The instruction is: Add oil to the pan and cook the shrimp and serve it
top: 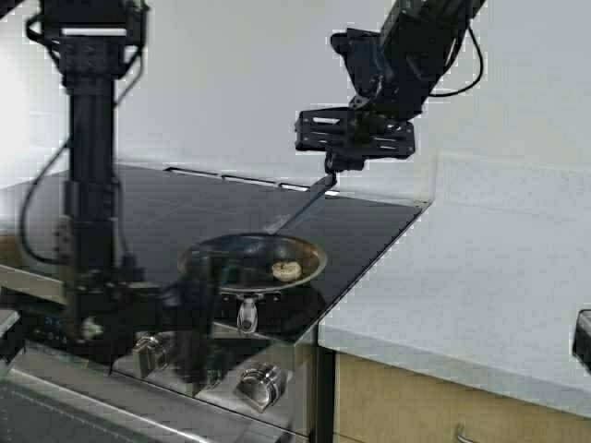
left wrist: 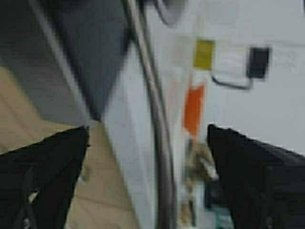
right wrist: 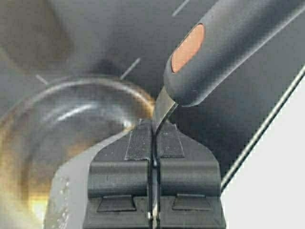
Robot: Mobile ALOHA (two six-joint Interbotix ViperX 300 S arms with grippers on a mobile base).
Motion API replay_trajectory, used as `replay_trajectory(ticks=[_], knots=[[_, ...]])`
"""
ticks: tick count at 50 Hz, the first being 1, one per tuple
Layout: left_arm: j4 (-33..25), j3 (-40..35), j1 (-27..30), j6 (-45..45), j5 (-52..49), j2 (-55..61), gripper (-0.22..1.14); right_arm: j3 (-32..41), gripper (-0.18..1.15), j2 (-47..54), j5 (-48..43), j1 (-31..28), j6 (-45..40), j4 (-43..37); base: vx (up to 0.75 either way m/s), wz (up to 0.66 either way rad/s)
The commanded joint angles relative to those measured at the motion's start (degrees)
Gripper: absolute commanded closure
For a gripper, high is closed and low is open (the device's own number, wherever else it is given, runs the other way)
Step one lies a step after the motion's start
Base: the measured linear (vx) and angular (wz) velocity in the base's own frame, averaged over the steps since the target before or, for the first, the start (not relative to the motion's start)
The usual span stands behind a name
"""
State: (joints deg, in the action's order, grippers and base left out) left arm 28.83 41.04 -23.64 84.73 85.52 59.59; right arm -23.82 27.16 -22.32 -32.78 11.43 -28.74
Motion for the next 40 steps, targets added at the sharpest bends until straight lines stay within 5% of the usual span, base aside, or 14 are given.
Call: replay_trajectory(ticks=[1, 15, 27, 34, 40], knots=[[-2.2, 5.63, 3.16, -5.54, -0.09, -4.04, -0.11, 0.44, 0.89, -3.25, -0.88, -0.09, -0.09, 0.0, 0.0, 0.0], [-5.71, 17.31, 8.35, -21.09, -0.09, -14.59, -0.1, -0.09, 0.89, -4.48, -0.18, 0.35, -0.09, -1.14, 0.0, 0.0], [-5.45, 20.83, 9.32, -22.5, -2.99, -26.37, 0.03, -1.67, 0.89, -8.26, 3.87, 3.08, -0.18, -1.23, 0.0, 0.0], [-5.19, 21.36, 10.02, -22.68, -11.95, -33.66, 0.33, -3.96, 0.89, -12.04, 6.24, 5.45, -0.18, -1.23, 0.0, 0.0], [-3.87, 21.62, 10.02, -22.94, -21.53, -42.28, 0.8, -6.15, 0.89, -16.08, 11.07, 8.09, -0.18, -1.14, 0.0, 0.0]])
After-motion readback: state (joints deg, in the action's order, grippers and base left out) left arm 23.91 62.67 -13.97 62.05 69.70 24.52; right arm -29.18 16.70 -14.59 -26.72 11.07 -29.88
